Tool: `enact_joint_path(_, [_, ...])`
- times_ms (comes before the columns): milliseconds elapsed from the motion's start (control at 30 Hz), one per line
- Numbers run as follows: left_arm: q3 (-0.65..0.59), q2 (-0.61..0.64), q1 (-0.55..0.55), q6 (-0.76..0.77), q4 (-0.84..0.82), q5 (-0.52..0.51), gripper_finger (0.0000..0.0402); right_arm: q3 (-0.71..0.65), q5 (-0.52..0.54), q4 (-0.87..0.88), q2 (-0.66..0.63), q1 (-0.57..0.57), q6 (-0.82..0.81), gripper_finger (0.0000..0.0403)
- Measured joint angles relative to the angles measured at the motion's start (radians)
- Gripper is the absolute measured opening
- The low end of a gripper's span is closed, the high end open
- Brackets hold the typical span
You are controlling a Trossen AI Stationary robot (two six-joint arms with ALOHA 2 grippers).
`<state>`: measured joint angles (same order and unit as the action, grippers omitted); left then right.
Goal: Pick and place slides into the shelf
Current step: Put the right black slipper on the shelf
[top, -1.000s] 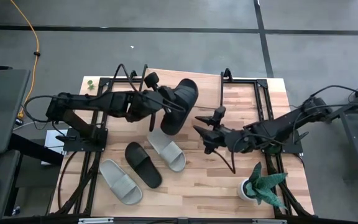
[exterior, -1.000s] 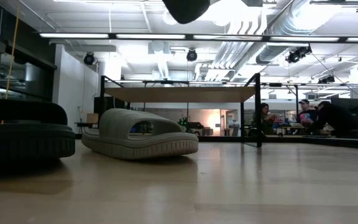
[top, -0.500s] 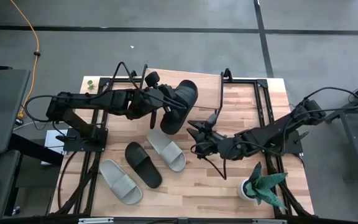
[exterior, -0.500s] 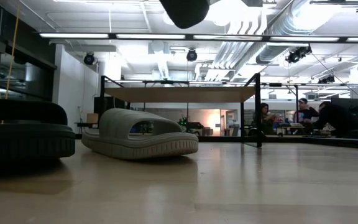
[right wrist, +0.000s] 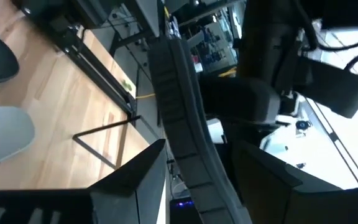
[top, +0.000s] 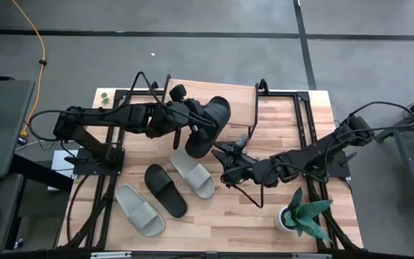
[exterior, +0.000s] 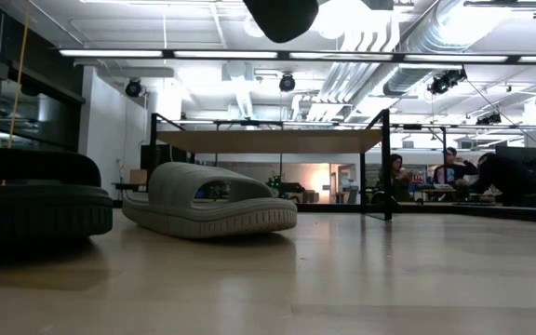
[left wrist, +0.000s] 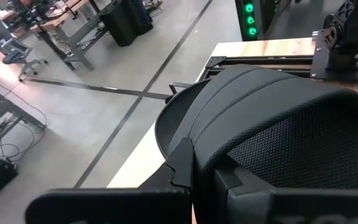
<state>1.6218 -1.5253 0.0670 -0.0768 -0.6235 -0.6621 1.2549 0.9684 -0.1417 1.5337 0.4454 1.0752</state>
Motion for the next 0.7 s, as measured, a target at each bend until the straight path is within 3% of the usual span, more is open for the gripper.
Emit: enact_joint_path(700, [-0.001, 0.000, -0.002, 0.003, 0.053, 0.057, 0.0001, 0.000, -0.085, -0.030, 0.000, -0.015, -0.001, 0.0177])
